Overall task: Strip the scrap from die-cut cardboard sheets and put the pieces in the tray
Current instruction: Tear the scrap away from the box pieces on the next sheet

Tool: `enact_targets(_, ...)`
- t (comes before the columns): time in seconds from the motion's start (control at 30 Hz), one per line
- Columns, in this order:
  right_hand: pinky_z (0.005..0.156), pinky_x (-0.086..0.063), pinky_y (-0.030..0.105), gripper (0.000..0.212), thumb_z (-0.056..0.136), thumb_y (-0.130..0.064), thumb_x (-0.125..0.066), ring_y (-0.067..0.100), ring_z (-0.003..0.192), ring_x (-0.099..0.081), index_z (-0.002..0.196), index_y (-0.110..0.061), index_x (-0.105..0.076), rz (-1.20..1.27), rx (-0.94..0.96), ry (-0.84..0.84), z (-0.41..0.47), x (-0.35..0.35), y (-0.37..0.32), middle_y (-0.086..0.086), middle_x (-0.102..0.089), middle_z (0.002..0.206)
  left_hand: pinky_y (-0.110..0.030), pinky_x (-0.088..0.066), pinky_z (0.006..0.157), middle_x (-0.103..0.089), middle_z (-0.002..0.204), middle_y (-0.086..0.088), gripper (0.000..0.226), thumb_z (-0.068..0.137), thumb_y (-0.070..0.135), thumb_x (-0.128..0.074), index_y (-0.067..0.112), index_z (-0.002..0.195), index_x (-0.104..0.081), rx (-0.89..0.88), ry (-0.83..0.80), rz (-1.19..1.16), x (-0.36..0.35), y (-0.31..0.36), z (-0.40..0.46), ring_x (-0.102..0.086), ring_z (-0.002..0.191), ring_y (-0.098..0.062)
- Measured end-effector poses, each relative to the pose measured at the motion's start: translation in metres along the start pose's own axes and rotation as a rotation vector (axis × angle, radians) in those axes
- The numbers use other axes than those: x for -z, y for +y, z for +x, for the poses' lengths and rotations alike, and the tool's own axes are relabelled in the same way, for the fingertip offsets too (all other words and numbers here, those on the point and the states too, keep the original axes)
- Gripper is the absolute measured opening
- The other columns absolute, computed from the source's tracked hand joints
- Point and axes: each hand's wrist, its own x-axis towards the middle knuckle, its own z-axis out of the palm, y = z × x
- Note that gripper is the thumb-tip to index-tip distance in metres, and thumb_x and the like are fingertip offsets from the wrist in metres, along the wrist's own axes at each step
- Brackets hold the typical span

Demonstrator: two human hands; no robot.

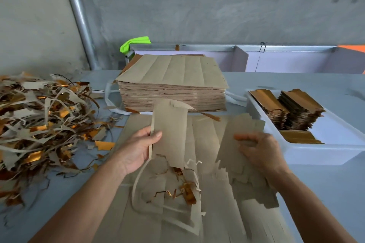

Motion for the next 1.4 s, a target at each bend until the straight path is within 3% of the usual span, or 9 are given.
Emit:
enact_targets(0.13,0.083,-0.049,0.019,0.028,0.085,-0.001,-0.062,0.000,0.075,-0.052,0.105,-0.018,-0.073,-0.086,0.152,-0.014,-0.005,0.009,-0.024,-0.011,-0.056,0.094,-0.031,-0.058,0.065,-0.073,0.098,-0.010,0.020,0.089,0.007,-0.055,0.011,0.106,-0.065,-0.019,0.038,0.099,-0.011,-0.006,0.002,-0.070,0.085,-0.019)
enact_targets(0.37,0.085,-0.050,0.037,0.029,0.083,0.005,-0.053,0.034,0.094,-0.062,0.098,-0.007,-0.074,-0.408,0.140,0.066,-0.024,0.022,-0.033,0.014,-0.070,0.104,-0.026,-0.052,0.039,-0.060,0.084,-0.007,0.021,0.103,0.021,-0.038,0.015,0.092,-0.055,-0.143,0.602,0.373,-0.021,-0.008,0.005,-0.061,0.065,-0.021)
enact_targets(0.57,0.079,-0.034,0.004,0.029,0.086,-0.008,-0.056,0.007,0.100,-0.061,0.102,-0.023,-0.074,-0.269,0.164,-0.254,-0.025,-0.004,-0.048,-0.007,-0.070,0.107,-0.016,-0.030,0.031,-0.063,0.084,-0.004,0.022,0.101,0.018,-0.044,0.020,0.086,-0.059,-0.140,0.352,0.286,-0.055,-0.013,-0.012,-0.058,0.054,-0.013)
enact_targets(0.7,0.055,-0.040,0.020,0.029,0.087,-0.017,-0.053,0.006,0.056,-0.047,0.061,-0.016,-0.065,-0.038,0.073,-0.295,-0.021,-0.017,-0.049,-0.013,-0.054,0.054,-0.017,-0.036,0.035,-0.064,0.081,-0.004,0.021,0.100,0.021,-0.044,0.018,0.090,-0.062,-0.128,0.201,0.356,-0.065,-0.021,-0.020,-0.059,0.061,-0.013)
enact_targets(0.77,0.059,-0.040,0.027,0.036,0.086,-0.028,-0.052,0.015,0.059,-0.049,0.072,0.004,-0.060,0.180,-0.066,-0.308,-0.021,-0.016,-0.049,0.005,-0.060,0.058,-0.019,-0.037,0.037,-0.063,0.086,-0.009,0.023,0.101,0.023,-0.043,0.009,0.101,-0.061,-0.137,0.137,0.418,-0.063,-0.024,-0.022,-0.058,0.068,-0.016)
enact_targets(0.87,0.077,-0.057,0.039,0.030,0.087,-0.033,-0.062,0.023,0.073,-0.070,0.084,-0.004,-0.072,0.432,-0.220,-0.387,-0.025,-0.015,-0.047,0.012,-0.074,0.080,-0.022,-0.038,0.039,-0.059,0.087,-0.014,0.030,0.100,0.024,-0.044,-0.002,0.105,-0.058,-0.129,0.086,0.489,-0.060,-0.027,-0.024,-0.056,0.069,-0.020)
enact_targets(1.03,0.073,-0.058,0.042,0.017,0.084,-0.017,-0.066,0.026,0.079,-0.069,0.084,0.000,-0.070,0.043,-0.062,-0.334,-0.023,-0.017,-0.043,0.012,-0.072,0.085,-0.031,-0.046,0.070,-0.063,0.083,-0.009,0.050,0.083,0.051,-0.057,0.003,0.096,-0.063,-0.194,0.140,0.620,-0.055,-0.016,-0.019,-0.062,0.070,-0.018)
enact_targets(1.13,0.061,-0.053,0.020,0.015,0.086,-0.015,-0.061,0.021,0.080,-0.065,0.081,-0.003,-0.067,-0.215,0.101,-0.387,-0.024,-0.017,-0.050,0.007,-0.067,0.086,-0.029,-0.048,0.085,-0.069,0.094,-0.001,0.055,0.065,0.059,-0.067,0.014,0.095,-0.067,-0.285,0.209,0.630,-0.057,-0.006,-0.013,-0.063,0.092,-0.015)
enact_targets(1.4,0.057,-0.038,0.006,0.019,0.092,-0.011,-0.052,0.010,0.079,-0.050,0.104,-0.010,-0.066,-0.373,0.364,-0.449,-0.028,-0.034,-0.057,0.002,-0.059,0.095,-0.019,-0.042,0.067,-0.062,0.060,0.011,0.022,0.077,0.036,-0.074,0.019,0.064,-0.068,-0.392,0.068,0.930,-0.067,0.007,-0.001,-0.056,0.061,-0.002)
